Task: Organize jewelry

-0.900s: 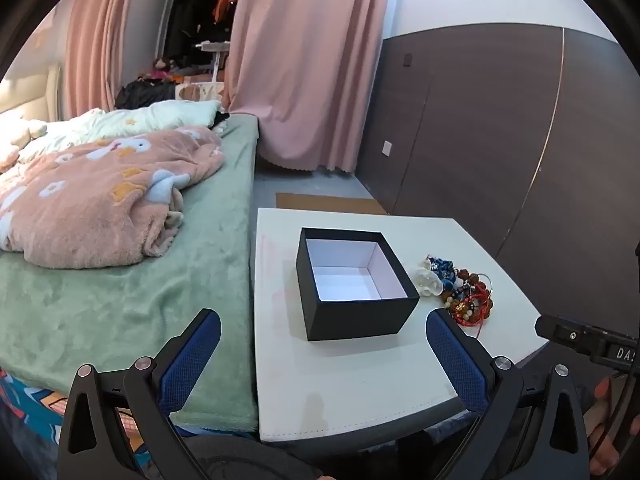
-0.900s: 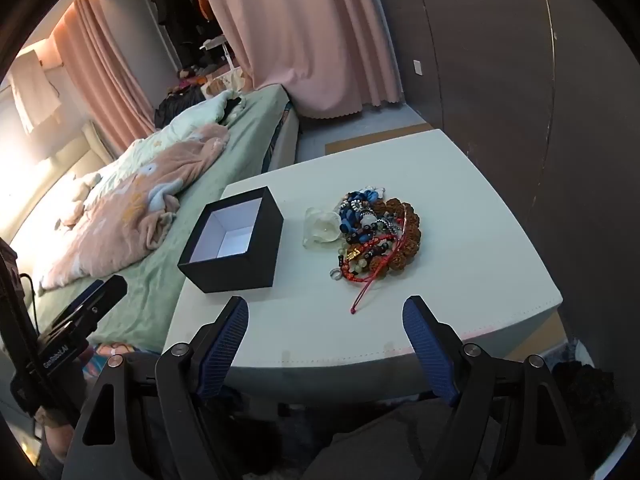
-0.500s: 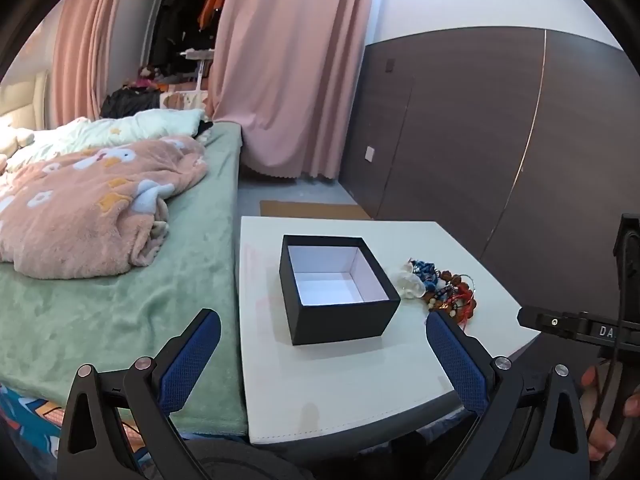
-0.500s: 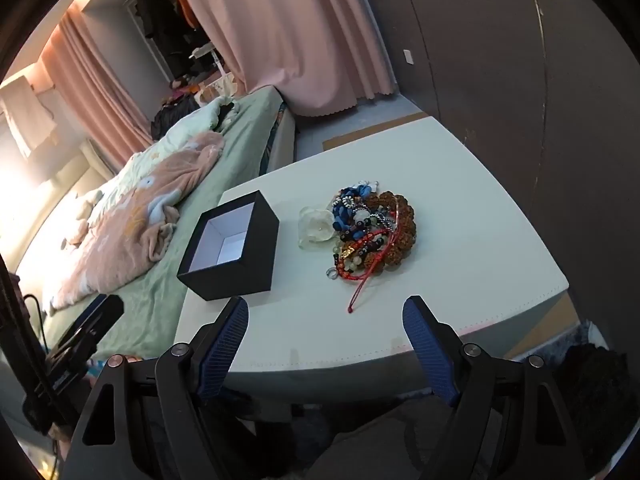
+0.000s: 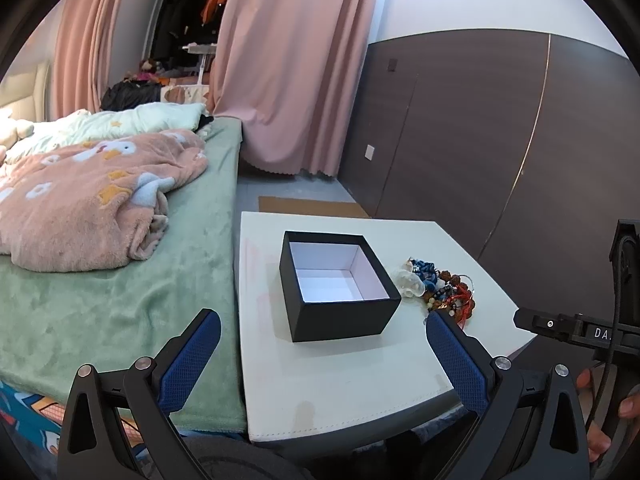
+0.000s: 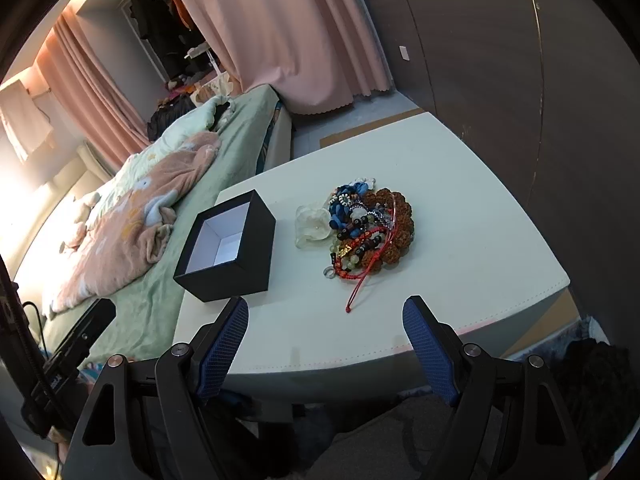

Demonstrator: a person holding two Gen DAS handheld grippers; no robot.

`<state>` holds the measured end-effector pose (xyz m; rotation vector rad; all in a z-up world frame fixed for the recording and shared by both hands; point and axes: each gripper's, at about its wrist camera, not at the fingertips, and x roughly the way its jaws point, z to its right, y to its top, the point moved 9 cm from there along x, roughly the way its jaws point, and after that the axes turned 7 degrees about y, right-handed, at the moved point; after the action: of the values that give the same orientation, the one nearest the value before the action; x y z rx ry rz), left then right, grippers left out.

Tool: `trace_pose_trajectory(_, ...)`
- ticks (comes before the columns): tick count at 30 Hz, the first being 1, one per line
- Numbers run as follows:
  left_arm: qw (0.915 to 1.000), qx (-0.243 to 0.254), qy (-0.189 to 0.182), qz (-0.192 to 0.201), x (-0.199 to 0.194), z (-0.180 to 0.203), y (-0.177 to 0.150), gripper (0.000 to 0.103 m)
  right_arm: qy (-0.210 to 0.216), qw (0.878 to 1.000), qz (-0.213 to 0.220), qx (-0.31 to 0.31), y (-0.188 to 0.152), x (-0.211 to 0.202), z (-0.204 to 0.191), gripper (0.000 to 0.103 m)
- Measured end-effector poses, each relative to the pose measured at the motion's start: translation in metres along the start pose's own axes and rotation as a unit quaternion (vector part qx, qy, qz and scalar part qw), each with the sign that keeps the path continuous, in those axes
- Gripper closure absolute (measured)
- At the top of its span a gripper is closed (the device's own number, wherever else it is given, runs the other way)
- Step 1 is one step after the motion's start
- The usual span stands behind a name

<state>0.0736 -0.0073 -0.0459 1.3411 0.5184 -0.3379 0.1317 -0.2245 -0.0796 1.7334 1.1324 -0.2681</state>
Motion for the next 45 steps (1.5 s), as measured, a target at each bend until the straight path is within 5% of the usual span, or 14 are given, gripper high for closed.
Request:
trace_pose_trajectory(29, 0.9994, -0.029, 0.004, -0.02, 0.004, -0.012, -0.003, 0.001, 0.018, 0.998, -0.024, 0.046, -0.005, 0.004, 0.008, 0.023)
trace_pose_trajectory(45, 0.9984, -0.049, 0.007, -0.027, 0.004, -0.02, -0.005, 0.001, 0.096, 0.978, -0.033, 0.183, -0.008, 0.006, 0.04, 0.023)
